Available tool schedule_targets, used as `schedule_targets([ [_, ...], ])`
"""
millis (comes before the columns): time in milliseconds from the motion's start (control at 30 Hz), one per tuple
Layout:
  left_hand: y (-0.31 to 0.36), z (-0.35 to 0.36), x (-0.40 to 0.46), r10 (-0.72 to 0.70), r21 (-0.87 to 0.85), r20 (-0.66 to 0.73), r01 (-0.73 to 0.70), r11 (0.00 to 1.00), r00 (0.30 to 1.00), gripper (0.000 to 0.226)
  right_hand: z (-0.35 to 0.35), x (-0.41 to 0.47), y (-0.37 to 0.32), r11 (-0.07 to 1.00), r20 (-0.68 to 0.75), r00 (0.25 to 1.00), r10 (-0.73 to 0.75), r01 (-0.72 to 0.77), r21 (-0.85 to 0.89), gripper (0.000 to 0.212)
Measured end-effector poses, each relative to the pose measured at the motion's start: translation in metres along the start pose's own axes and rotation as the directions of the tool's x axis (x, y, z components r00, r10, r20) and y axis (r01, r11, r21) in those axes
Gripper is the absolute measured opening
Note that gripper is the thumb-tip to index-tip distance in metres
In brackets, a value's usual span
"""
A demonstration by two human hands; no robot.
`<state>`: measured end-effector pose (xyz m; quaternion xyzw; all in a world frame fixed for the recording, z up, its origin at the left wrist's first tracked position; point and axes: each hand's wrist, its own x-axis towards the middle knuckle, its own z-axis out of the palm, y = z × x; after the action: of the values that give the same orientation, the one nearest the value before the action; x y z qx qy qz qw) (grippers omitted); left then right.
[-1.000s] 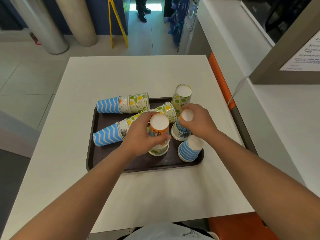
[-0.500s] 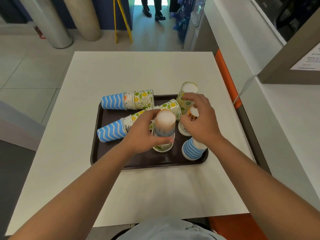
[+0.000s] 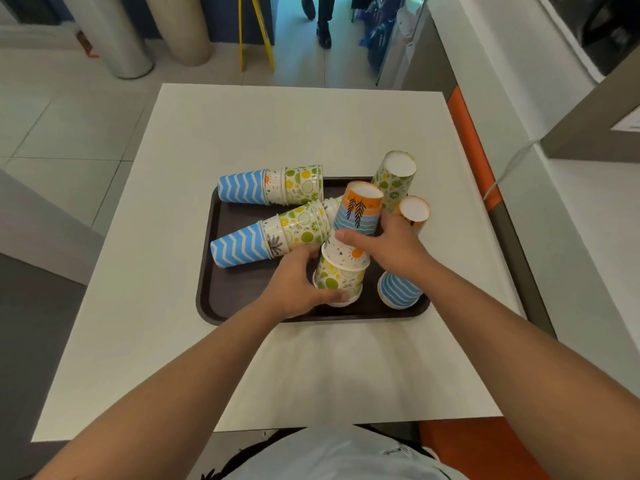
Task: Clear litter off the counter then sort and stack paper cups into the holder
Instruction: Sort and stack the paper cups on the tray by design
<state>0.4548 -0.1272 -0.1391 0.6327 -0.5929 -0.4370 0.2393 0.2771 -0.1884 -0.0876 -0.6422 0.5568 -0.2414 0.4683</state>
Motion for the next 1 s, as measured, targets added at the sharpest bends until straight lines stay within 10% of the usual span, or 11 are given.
schedule_targets([
  [467, 0.017, 0.005, 0.007, 0.003, -0.050, 0.068, 0.001, 0.999, 0.998, 0.082, -0.017, -0.008, -0.007, 1.000, -0.077, 0.997, 0.007, -0.007, -0.004, 0.053],
  [1000, 0.019, 0.000, 0.001, 0.026, -0.029, -0.086, -0.029, 0.999, 0.996, 0.083, -0.095, -0.010, -0.023, 0.994, -0.514, 0.854, -0.080, 0.104, 0.018, 0.054],
])
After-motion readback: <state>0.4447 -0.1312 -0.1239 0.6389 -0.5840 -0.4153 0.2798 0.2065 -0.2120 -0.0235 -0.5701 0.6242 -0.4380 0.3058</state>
